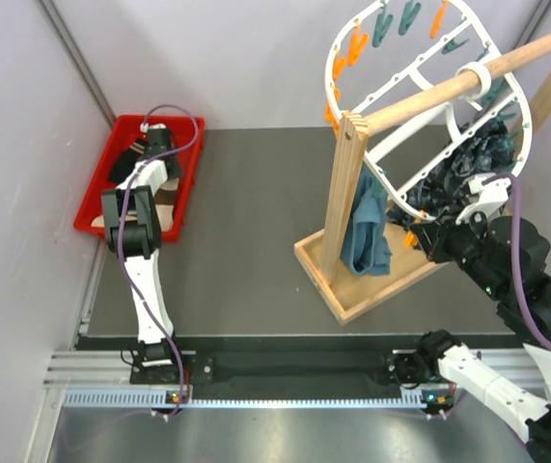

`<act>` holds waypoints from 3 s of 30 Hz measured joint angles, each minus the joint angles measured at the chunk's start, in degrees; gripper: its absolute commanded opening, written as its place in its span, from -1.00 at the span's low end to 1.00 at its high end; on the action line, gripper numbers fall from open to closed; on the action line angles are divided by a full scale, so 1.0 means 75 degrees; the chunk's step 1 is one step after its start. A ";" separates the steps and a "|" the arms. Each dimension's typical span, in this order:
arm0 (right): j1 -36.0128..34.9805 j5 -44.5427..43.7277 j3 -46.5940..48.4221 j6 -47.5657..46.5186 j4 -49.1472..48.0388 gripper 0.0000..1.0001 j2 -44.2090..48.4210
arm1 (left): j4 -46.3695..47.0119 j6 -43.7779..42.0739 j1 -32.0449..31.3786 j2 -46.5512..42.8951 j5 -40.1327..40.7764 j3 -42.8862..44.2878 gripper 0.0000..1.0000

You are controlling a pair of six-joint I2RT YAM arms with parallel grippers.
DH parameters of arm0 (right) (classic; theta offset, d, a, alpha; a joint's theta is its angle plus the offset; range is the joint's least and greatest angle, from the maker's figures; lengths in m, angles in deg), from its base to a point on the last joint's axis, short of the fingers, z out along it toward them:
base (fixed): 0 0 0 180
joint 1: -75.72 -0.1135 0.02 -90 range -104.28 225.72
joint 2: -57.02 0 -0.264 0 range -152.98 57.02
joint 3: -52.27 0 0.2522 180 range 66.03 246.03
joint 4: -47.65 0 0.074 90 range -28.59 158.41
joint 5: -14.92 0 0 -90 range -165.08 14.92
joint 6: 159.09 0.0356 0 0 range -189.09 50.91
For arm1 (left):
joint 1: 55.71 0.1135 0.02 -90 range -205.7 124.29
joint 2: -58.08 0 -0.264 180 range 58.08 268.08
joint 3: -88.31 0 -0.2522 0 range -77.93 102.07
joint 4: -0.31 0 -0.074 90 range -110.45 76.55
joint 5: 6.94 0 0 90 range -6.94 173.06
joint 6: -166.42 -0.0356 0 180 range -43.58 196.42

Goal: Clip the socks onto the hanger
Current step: Pick up the sock from the bin, then clamp the sock onto the hanger.

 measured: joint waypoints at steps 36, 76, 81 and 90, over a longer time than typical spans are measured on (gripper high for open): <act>0.0003 0.0189 -0.0003 -0.0003 -0.0187 -1.00 -0.0198 | 0.1988 0.2789 -0.0020 -0.7720 -0.3436 -0.4683 -1.00; 0.0003 0.1807 0.0565 0.1891 0.0131 -1.00 -0.0242 | 0.4972 -0.0102 -1.2319 -0.8204 0.1609 -0.6554 -1.00; 0.0003 0.1728 0.0565 0.2180 0.0152 -1.00 -0.0265 | 0.5942 -0.1513 -1.3068 -0.7379 0.3343 -0.6481 -1.00; 0.0003 0.1725 0.0565 0.2428 0.0146 -1.00 -0.0341 | 0.6732 -0.2833 -1.3228 -0.6796 0.4707 -0.6239 -1.00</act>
